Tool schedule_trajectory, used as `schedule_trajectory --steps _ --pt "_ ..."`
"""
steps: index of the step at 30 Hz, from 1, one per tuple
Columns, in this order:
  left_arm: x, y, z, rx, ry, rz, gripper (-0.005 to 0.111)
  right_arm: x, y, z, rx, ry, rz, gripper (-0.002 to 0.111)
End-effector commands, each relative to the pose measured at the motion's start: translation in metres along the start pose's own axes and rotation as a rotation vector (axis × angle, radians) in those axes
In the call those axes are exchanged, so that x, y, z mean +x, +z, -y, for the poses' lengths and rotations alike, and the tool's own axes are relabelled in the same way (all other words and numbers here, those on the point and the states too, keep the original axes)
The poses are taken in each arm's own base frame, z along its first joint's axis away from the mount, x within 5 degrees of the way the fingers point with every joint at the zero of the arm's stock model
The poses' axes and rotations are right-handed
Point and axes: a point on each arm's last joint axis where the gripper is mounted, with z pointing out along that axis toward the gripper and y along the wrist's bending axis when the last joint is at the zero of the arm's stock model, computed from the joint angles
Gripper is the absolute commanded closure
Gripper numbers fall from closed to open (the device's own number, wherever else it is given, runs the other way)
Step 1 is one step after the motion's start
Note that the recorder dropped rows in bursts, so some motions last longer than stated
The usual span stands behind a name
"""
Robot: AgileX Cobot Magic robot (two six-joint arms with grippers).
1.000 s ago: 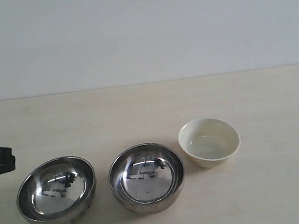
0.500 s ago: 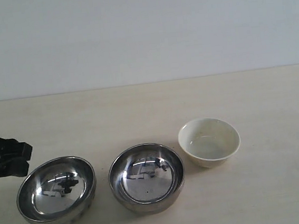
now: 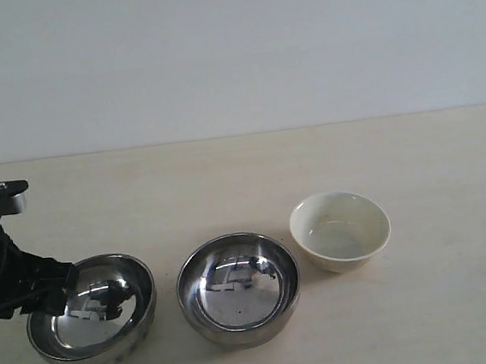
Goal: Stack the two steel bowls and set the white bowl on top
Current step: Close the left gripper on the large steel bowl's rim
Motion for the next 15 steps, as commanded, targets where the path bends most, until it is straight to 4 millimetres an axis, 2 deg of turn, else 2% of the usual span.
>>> schedule_trajectory --steps 1,5,7,9,15 --pt "-0.003 0.012 -0.001 -0.001 0.001 -0.001 0.049 -0.001 -0.001 0.0 0.002 -0.001 0.011 0.108" --pt "-0.003 0.025 -0.001 -0.001 -0.005 -0.022 0.049 -0.001 -0.001 0.0 0.002 -0.001 0.011 0.108" --pt "-0.002 0.029 -0.001 -0.002 -0.005 -0.032 0.053 -0.001 -0.001 0.0 0.002 -0.001 0.011 0.108" --pt "-0.001 0.032 -0.001 -0.003 -0.006 -0.042 0.062 -0.001 -0.001 0.0 0.002 -0.001 0.011 0.108" --pt "-0.001 0.033 -0.001 -0.005 -0.002 -0.04 0.099 -0.001 -0.001 0.0 0.002 -0.001 0.011 0.108"
